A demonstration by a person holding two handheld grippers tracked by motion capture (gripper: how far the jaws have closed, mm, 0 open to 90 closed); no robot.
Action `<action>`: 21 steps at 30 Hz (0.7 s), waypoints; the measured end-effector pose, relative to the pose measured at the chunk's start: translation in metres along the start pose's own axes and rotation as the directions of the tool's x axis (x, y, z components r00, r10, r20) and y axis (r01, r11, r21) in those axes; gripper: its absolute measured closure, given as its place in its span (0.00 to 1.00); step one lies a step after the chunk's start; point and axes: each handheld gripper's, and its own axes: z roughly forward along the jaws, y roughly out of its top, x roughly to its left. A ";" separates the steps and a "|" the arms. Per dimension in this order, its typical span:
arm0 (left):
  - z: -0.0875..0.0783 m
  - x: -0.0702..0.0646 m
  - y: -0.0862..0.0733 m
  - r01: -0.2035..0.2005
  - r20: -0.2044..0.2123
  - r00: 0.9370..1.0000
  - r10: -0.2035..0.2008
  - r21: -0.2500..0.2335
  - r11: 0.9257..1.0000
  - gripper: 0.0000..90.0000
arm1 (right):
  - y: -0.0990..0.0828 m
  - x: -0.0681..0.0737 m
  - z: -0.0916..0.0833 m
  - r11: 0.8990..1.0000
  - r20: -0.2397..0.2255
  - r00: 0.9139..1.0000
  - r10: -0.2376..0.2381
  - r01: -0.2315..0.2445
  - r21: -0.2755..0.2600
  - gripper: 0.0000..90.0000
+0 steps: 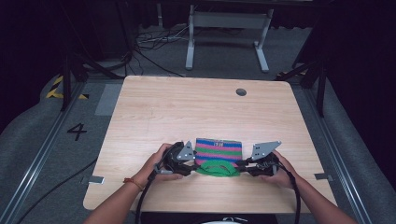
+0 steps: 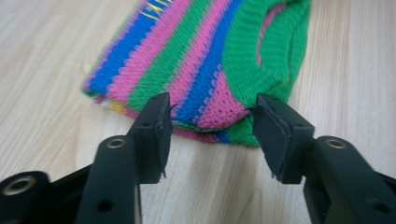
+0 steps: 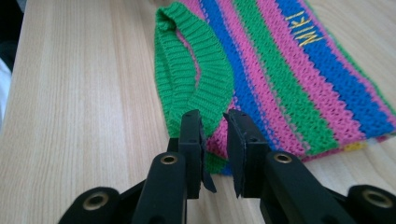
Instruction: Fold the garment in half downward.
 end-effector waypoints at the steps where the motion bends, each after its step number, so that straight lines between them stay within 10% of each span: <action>1: -0.002 0.002 0.001 0.029 -0.007 1.000 -0.030 -0.024 0.999 0.50 | 0.001 0.000 -0.001 1.000 0.008 1.000 -0.002 0.002 -0.007 0.84; 10: 0.013 -0.003 0.011 0.041 0.021 0.999 -0.040 -0.018 0.999 0.46 | 0.008 0.006 0.007 1.000 0.022 1.000 0.002 -0.001 -0.020 0.81; 21: 0.033 -0.007 -0.005 0.085 -0.041 0.996 -0.084 0.021 0.996 0.24 | -0.003 0.011 0.019 0.999 0.050 0.999 -0.021 0.020 0.025 0.77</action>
